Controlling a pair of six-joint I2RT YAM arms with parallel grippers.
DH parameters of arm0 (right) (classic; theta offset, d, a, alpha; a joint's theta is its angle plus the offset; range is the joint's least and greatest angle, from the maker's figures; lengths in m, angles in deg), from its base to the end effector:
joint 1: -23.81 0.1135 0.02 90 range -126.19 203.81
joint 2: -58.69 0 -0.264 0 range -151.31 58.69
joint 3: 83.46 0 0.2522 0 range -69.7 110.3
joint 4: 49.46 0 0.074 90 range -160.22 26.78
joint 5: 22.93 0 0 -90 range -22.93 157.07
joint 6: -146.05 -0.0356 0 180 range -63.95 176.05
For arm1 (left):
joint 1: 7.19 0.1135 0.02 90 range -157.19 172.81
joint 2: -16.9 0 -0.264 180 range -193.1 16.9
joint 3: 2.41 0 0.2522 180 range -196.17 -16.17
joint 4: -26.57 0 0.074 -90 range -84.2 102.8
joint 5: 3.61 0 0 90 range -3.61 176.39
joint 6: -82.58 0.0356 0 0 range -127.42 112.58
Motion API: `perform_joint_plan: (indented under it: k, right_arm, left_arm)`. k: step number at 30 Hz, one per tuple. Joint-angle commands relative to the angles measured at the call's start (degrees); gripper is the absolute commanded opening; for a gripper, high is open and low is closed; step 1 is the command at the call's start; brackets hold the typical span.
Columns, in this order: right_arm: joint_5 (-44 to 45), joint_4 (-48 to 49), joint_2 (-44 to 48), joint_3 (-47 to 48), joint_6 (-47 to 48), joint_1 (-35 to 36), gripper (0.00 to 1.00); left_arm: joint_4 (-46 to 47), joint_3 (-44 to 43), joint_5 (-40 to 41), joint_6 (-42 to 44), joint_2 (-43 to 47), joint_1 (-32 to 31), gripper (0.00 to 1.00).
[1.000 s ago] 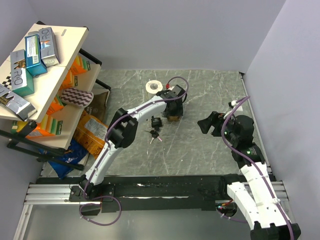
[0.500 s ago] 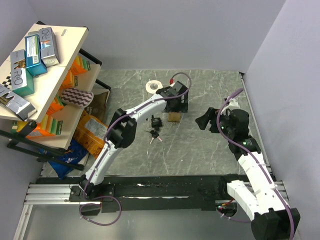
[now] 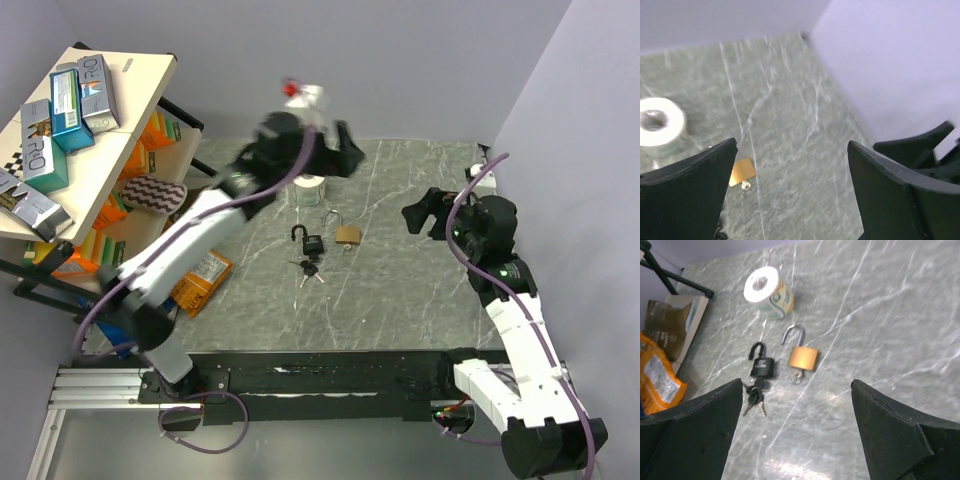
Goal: Unlock with the key
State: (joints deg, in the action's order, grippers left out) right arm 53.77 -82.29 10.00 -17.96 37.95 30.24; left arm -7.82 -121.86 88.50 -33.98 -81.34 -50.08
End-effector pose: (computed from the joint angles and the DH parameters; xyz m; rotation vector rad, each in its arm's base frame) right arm 0.1895 0.0296 0.3548 0.0267 1.8736 0.5114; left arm 0.2937 -0.2710 0.4410 0.2398 1.8642 -0.8204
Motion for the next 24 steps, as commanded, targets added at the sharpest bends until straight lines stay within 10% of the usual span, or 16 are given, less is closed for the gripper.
perform_joint_plan:
  k: [1, 12, 24]
  right_arm:
    - [3.72, -3.43, 2.45, 5.02, 5.36, -0.29, 0.95]
    - [3.98, -4.31, 7.55, 2.66, 5.89, -0.37, 0.95]
    - [4.95, -4.05, 8.34, 1.96, 6.68, -0.37, 0.95]
  left_arm:
    - [3.84, 10.58, -4.04, -6.91, 9.10, 7.99, 0.96]
    - [2.87, 34.32, 5.27, -10.52, 36.43, 12.40, 0.96]
    - [0.32, 34.15, 7.12, -10.35, 36.37, 12.40, 0.96]
